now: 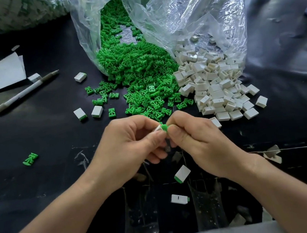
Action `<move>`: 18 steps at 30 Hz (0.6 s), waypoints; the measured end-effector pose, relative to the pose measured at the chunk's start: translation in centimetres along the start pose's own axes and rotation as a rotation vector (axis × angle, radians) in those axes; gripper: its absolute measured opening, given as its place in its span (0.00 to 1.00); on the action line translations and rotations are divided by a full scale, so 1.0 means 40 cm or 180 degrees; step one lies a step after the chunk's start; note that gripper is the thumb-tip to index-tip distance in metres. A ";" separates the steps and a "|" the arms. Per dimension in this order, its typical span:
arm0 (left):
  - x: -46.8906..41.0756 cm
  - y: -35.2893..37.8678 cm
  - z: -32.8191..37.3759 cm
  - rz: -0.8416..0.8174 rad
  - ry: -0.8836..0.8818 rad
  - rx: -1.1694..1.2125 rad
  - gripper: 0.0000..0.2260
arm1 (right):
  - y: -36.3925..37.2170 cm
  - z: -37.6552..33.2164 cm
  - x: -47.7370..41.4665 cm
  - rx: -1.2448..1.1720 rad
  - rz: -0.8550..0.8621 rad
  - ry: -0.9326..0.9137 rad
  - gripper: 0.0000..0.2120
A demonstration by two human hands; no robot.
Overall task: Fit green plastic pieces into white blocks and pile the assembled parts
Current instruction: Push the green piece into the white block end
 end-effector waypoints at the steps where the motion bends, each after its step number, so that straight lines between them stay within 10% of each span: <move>1: 0.001 0.002 0.000 0.0002 -0.0023 -0.0013 0.07 | 0.005 0.003 0.001 -0.0018 -0.0043 0.0032 0.10; 18: -0.001 0.002 -0.009 -0.0147 -0.0109 0.0045 0.05 | -0.002 0.015 -0.001 -0.0258 0.0062 0.0296 0.16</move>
Point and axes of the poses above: each hand's wrist, its own x-axis away from the middle knuckle, its own y-axis out of the palm, z = x × y, the point moved 5 cm from there along -x, towards the middle knuckle, and after that the axes turned 9 degrees about z, right-handed, at the moved point
